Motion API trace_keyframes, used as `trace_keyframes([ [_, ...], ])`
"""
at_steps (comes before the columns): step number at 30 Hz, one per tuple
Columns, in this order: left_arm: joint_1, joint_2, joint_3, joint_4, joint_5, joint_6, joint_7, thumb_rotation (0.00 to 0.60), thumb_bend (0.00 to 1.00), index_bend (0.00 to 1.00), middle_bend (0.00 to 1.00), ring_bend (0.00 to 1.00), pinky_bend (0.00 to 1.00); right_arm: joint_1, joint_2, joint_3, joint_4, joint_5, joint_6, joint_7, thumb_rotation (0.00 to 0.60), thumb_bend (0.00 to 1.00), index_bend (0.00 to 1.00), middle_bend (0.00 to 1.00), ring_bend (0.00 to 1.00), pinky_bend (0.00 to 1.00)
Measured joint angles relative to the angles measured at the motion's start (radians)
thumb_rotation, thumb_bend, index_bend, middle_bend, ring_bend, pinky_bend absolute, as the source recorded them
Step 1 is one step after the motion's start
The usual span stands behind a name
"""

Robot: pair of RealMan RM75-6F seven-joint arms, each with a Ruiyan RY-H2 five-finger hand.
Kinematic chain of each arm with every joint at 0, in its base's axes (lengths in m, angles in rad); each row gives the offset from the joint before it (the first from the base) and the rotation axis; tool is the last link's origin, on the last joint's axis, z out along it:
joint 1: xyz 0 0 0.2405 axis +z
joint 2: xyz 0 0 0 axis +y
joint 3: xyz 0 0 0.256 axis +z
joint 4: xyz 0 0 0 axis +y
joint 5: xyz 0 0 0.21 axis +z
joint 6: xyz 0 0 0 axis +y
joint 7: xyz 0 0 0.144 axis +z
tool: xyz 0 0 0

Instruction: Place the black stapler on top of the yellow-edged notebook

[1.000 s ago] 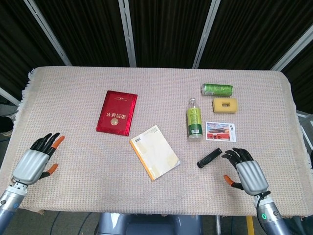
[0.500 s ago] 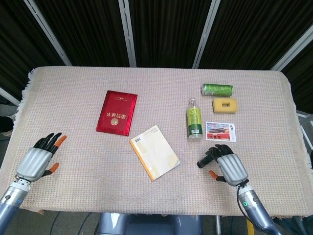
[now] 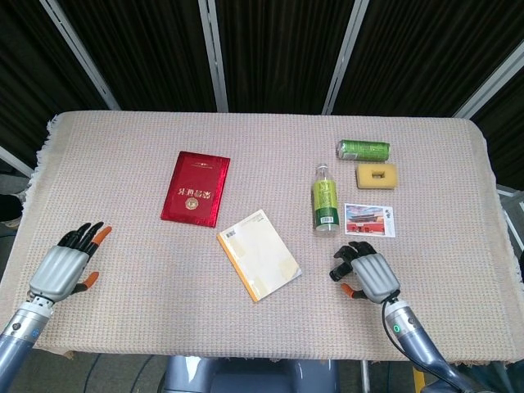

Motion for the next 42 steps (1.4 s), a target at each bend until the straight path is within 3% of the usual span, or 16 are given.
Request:
trace_keyframes([
  [11,-0.004,-0.008,0.006,-0.01,-0.023,-0.014,0.046,0.6,0.33,0.0,0.0,0.0,0.16,0.047,-0.014,-0.018,0.064,0.018,-0.055,0.041,0.6,0.29,0.27,0.23,0.14,0.17],
  [15,-0.006,-0.013,0.006,-0.011,-0.035,-0.023,0.058,0.6,0.34,0.0,0.0,0.0,0.16,0.068,-0.027,-0.023,0.095,0.023,-0.075,0.063,0.6,0.3,0.33,0.28,0.16,0.18],
  [23,-0.013,-0.021,0.006,-0.009,-0.057,-0.039,0.076,0.6,0.33,0.0,0.0,0.0,0.16,0.091,-0.052,-0.027,0.14,0.019,-0.077,0.087,0.6,0.31,0.53,0.39,0.31,0.39],
  [42,-0.019,-0.024,0.01,-0.01,-0.071,-0.046,0.09,0.6,0.33,0.0,0.0,0.0,0.16,0.12,-0.033,-0.038,0.14,0.052,-0.096,0.061,0.6,0.38,0.63,0.49,0.51,0.62],
])
